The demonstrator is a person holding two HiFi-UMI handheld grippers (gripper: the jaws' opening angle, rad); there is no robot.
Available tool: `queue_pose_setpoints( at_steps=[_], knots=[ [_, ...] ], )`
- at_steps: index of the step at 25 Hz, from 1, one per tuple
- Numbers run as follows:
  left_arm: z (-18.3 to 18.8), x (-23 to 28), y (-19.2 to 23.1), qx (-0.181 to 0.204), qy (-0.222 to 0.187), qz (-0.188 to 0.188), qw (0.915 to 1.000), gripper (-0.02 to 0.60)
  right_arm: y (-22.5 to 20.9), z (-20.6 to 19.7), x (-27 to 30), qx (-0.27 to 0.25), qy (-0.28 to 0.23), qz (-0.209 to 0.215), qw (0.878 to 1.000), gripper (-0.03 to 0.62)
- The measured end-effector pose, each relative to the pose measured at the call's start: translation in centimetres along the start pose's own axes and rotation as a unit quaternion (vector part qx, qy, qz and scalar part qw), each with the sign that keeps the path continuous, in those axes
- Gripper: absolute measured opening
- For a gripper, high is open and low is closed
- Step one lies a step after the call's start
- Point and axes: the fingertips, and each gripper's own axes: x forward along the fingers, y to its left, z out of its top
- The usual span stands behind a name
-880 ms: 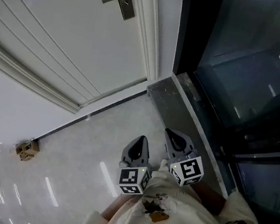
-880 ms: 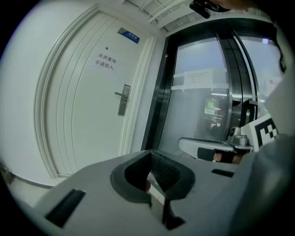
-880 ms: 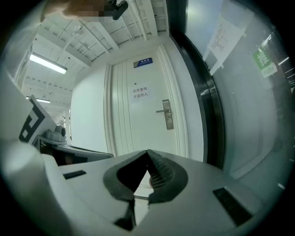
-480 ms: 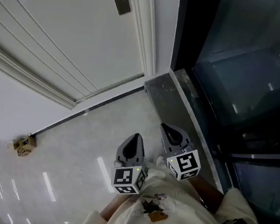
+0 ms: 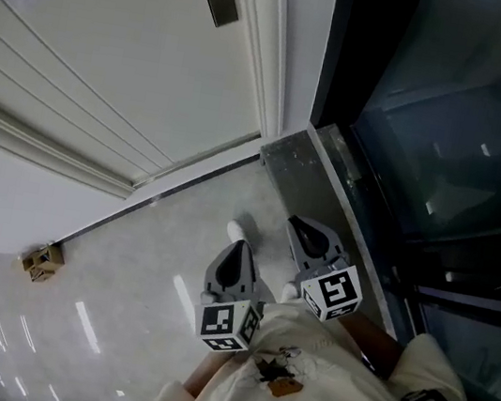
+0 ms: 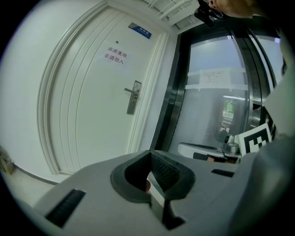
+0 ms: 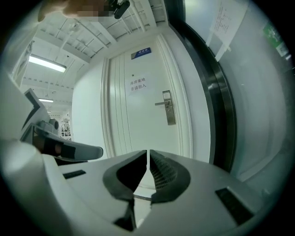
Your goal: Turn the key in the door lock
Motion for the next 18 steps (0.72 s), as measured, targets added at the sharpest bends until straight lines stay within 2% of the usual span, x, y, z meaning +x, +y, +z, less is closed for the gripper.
queue_pose_setpoints(
  at_steps=[5, 8, 14, 18],
  knots=[
    [4.1, 7.4, 7.5, -0.009, -0.008, -0.002, 0.9999, 0.006, -1.8, 1.4, 10.2, -0.019, 0.003, -0.008, 1.0, 0.009],
    [8.0, 12.3, 11.8, 0.0, -0.007, -0.013, 0.9999, 0.006, -2.9, 4.3, 17.2, -0.036, -0.001, -0.018, 0.999, 0.009],
    [15.1, 20.5, 18.9, 0.027, -0.015, -0.04, 0.9987, 0.006, -6.1, 10.5, 28.6, -0.085, -0.023, -0.072, 0.993, 0.011],
    [17.7, 24.0, 20.9, 0.015, -0.013, -0.044, 0.9989, 0.006, -10.0, 13.3, 33.6, -0.12, -0.009, -0.128, 0.984, 0.019]
  ],
)
